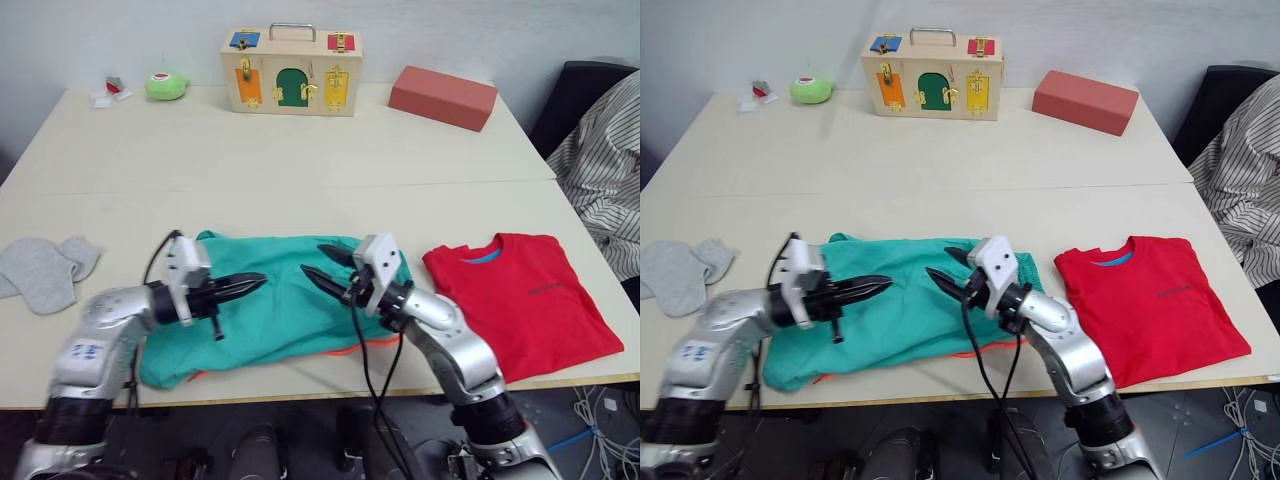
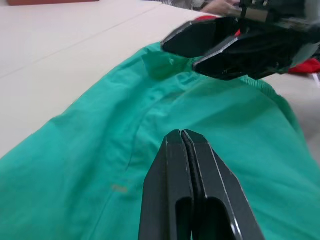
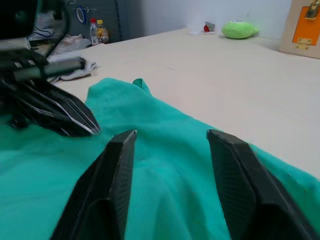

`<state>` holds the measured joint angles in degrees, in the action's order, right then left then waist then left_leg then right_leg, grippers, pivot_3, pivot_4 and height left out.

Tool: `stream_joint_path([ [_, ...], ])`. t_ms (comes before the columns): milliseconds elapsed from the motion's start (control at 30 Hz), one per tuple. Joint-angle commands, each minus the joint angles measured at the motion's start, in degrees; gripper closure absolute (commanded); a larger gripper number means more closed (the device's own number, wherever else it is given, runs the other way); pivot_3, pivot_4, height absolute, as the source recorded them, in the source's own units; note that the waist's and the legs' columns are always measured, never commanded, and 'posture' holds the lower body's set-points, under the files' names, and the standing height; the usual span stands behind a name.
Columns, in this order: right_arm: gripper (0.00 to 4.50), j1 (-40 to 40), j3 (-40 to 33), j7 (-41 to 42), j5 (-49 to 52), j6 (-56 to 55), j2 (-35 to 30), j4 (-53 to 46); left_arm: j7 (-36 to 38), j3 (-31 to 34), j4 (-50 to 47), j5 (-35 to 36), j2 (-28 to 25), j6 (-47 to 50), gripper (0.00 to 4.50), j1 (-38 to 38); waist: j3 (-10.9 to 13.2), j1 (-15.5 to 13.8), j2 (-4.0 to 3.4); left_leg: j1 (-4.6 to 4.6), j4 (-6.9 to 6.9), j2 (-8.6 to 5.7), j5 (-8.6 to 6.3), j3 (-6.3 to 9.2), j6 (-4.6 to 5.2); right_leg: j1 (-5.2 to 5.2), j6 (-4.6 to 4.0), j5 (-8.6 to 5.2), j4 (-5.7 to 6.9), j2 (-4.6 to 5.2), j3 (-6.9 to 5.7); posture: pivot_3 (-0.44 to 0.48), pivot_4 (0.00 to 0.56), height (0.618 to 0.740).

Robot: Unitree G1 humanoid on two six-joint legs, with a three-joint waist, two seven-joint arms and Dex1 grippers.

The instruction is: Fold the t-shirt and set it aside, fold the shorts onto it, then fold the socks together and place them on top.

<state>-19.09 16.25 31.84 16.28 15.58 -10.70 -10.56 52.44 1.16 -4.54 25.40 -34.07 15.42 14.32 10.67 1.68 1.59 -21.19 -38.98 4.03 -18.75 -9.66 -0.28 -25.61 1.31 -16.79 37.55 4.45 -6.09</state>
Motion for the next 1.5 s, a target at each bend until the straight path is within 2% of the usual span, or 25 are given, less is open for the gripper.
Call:
stream_joint_path([
  [33, 3.77, 0.48, 0.21, 0.03, -3.23, -2.42, -0.82, 2.25, -3.6, -0.7, 1.88, -4.43, 1.98, -3.46, 4.5, 0.98, -0.02, 0.1, 0.03, 0.02, 0.0, 0.0, 0.0, -0.01, 0.01, 0.01, 0.01, 0.0, 0.0, 0.0, 0.01, 0.0, 0.15, 0.74],
  [100, 4.42, 1.56, 0.52, 0.5, -3.84, -2.22, -1.03, 2.94, -6.24, -0.74, 4.16, -6.59, 3.73, -5.14, 4.5, 1.73, -0.02, 0.04, 0.03, 0.03, -0.01, 0.02, 0.01, -0.02, 0.01, 0.0, 0.01, 0.01, 0.02, 0.0, 0.01, 0.0, 0.15, 0.74],
  [200, 4.47, 4.51, 0.97, -2.22, -6.96, -2.73, -0.49, 4.4, -10.24, -2.05, 8.43, -11.22, 5.67, -7.24, 4.5, 1.97, -0.02, -0.04, 0.03, 0.05, 0.0, 0.03, 0.03, 0.02, 0.01, 0.01, 0.0, 0.0, 0.06, 0.0, -0.02, 0.0, 0.15, 0.74],
  [300, 4.47, 5.91, 1.55, -2.68, -9.25, -3.96, -0.79, 5.06, -11.73, -1.96, 11.08, -12.82, 7.09, -8.98, 4.5, 1.61, -0.03, 0.05, 0.04, 0.09, 0.0, 0.03, 0.04, -0.01, 0.01, 0.01, 0.0, 0.0, 0.09, 0.02, 0.01, 0.0, 0.15, 0.74],
  [500, 4.47, 9.69, -6.56, -4.43, -8.27, -11.31, -3.23, 6.02, -18.18, 0.55, 19.79, -16.23, 8.12, -12.48, 4.5, 3.67, -0.12, -0.3, 0.08, 0.16, 0.0, -0.04, 0.06, 0.11, 0.05, 0.14, 0.04, 0.02, 0.11, 0.09, -0.04, 0.0, 0.15, 0.74],
  [633, 4.47, 12.26, -11.3, -1.33, -4.31, -15.59, -5.03, 6.72, -18.11, 2.59, 22.13, -14.11, 8.35, -11.56, 4.5, 4.34, -0.16, -0.25, 0.07, 0.22, 0.0, -0.11, 0.06, 0.12, 0.12, 0.22, 0.1, 0.06, 0.08, 0.16, -0.03, 0.0, 0.15, 0.74],
  [800, 4.47, 11.59, -16.93, -3.92, -2.26, -15.99, -4.3, 9.86, -16.39, 3.64, 21.7, -13.5, 7.05, -10.84, 4.5, 4.46, -0.18, -0.06, 0.04, 0.27, 0.01, -0.1, 0.09, 0.12, 0.09, 0.23, 0.1, 0.06, 0.14, 0.14, -0.02, 0.0, 0.15, 0.74],
  [900, 4.47, 11.1, -17.45, -3.27, 2.27, -12.32, -2.57, 5.02, -10.89, 5.51, 19.84, -9.16, 6.92, -14.32, 4.5, 4.46, -0.17, 0.13, 0.01, 0.34, 0.1, -0.04, 0.16, 0.1, -0.03, 0.23, 0.09, 0.05, 0.17, 0.1, -0.01, 0.0, 0.15, 0.74],
  [967, 4.47, 10.93, -15.79, -2.1, 4.66, -8.62, -2.32, 0.33, -5.33, 5.69, 15.55, -4.98, 6.74, -14.04, 4.5, 4.25, -0.14, 0.19, -0.02, 0.29, 0.14, 0.03, 0.19, 0.09, -0.09, 0.16, 0.05, 0.03, 0.17, 0.05, -0.03, 0.0, 0.15, 0.74],
  [1033, 4.47, 10.8, -14.11, -1.74, 4.67, -6.32, -2.53, -2.33, -2.57, 5.01, 12.97, -3.79, 6.33, -13.29, 4.5, 4.12, -0.14, 0.01, -0.02, 0.21, 0.2, 0.06, 0.21, 0.13, -0.12, 0.08, 0.0, 0.0, 0.17, 0.03, -0.05, 0.0, 0.15, 0.74],
  [1167, 4.47, 10.61, -6.73, -0.19, 0.04, -3.86, -3.54, -4.22, -0.23, 1.16, 9.46, -5.92, 5.9, -12.19, 4.5, 4.25, -0.15, -0.04, -0.02, 0.18, 0.19, 0.0, 0.19, 0.14, -0.11, 0.11, -0.01, 0.0, 0.1, 0.05, -0.06, 0.0, 0.15, 0.74],
  [1300, 4.47, 11.44, -2.2, 0.52, -4.62, -5.76, -4.39, -2.27, -2.05, -1.84, 10.22, -9.97, 6.49, -12.92, 4.5, 4.17, -0.14, -0.06, -0.01, 0.14, 0.19, -0.07, 0.17, 0.15, -0.07, 0.11, 0.0, 0.0, 0.06, 0.07, -0.06, 0.0, 0.15, 0.74],
  [1400, 4.47, 14.33, -4.37, -0.12, -4.83, -8.94, -4.53, 0.0, -4.6, -2.61, 13.78, -12.54, 7.53, -14.36, 4.5, 3.55, -0.15, -0.11, 0.0, 0.14, 0.18, -0.07, 0.17, 0.16, -0.06, 0.11, 0.02, 0.01, 0.03, 0.07, -0.07, 0.0, 0.15, 0.74],
  [1500, 4.47, 15.83, -7.77, -0.27, -2.5, -9.29, -4.77, -2.03, -4.0, -2.22, 15.33, -12.52, 7.61, -15.6, 4.5, 2.79, -0.15, -0.13, 0.0, 0.12, 0.19, -0.07, 0.16, 0.17, -0.04, 0.11, 0.02, 0.01, 0.01, 0.08, -0.08, 0.0, 0.15, 0.74],
])
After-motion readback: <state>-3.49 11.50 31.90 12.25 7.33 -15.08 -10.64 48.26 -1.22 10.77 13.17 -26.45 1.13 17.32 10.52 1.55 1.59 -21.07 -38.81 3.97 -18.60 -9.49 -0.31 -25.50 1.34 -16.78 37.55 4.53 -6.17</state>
